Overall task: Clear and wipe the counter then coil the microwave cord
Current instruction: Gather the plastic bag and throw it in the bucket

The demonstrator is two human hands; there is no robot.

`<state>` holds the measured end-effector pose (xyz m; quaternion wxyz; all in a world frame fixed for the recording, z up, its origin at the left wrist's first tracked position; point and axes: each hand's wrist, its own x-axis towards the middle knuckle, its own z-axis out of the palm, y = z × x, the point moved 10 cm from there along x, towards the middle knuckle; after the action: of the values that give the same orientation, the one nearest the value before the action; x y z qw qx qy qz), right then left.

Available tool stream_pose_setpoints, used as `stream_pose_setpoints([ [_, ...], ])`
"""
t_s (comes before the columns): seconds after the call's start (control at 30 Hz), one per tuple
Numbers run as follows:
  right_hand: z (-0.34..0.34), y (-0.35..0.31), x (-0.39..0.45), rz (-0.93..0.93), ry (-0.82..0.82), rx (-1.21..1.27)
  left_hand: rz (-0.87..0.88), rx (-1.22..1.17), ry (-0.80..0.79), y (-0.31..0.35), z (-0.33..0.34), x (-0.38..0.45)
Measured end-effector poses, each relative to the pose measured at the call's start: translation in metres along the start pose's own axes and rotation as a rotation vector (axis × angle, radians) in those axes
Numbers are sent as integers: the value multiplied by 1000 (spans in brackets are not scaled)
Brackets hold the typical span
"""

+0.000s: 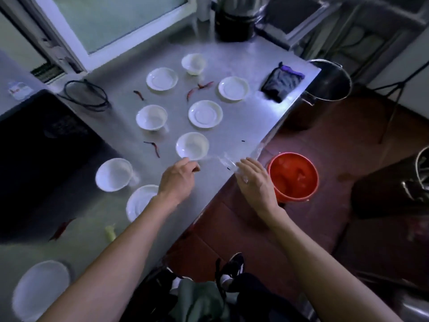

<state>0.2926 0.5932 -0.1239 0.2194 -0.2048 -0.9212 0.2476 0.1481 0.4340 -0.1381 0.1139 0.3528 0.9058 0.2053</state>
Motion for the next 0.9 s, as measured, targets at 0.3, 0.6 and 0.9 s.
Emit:
stream_pose_setpoints([
  [0.3,-69,143,-41,106,-8,-26,181,76,-181,155,96,50],
  [0.6,-93,245,-70,298,-23,-81,400,105,-244,251,165,89],
  [0.9,-97,330,-37,402,-137,-159,463,30,-375,298,243,178],
])
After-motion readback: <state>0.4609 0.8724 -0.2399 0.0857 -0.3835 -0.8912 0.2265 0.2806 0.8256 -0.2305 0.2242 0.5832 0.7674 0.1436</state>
